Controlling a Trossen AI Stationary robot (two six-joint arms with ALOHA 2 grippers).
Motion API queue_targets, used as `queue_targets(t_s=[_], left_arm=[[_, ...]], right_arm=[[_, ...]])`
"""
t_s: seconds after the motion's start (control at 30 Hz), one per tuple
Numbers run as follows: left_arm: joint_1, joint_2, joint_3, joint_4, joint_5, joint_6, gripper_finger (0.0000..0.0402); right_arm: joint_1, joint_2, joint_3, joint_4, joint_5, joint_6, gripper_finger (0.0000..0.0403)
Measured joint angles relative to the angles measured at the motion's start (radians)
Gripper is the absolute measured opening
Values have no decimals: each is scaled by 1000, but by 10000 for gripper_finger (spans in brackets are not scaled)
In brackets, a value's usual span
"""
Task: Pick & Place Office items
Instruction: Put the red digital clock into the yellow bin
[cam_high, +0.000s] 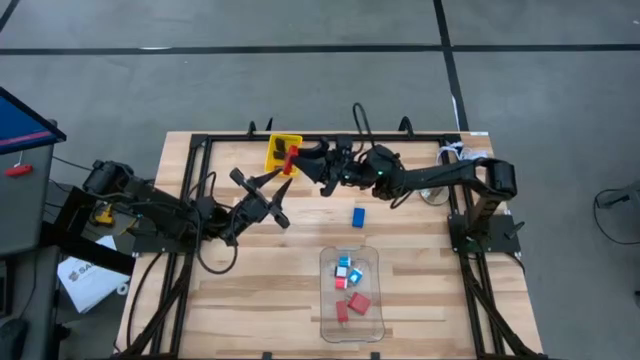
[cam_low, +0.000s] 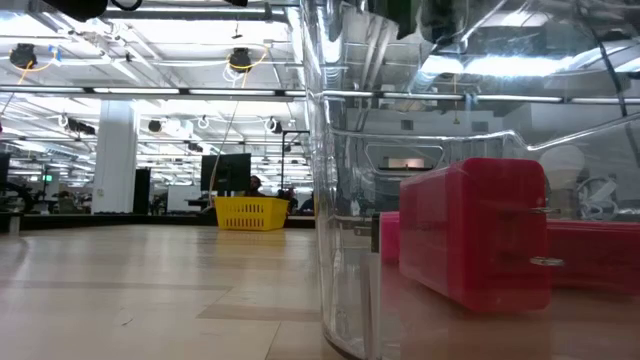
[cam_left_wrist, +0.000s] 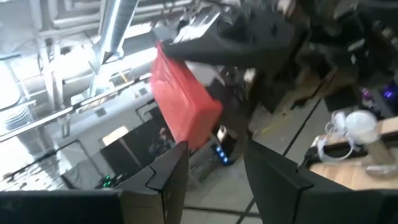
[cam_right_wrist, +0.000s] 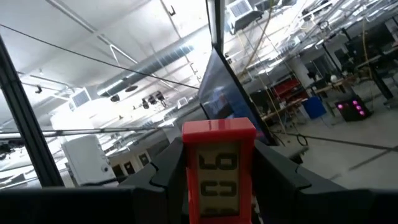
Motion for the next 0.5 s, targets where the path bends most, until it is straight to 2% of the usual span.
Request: queue_targets(t_s=[0.17,0.5], left_arm=[[10,0,6,1,-12,1,150],[34,0,6,33,-28,9,150]], right_arm=[[-7,28,46,-4,-41,24,136],[-7,28,49,-31,-52,17,136]])
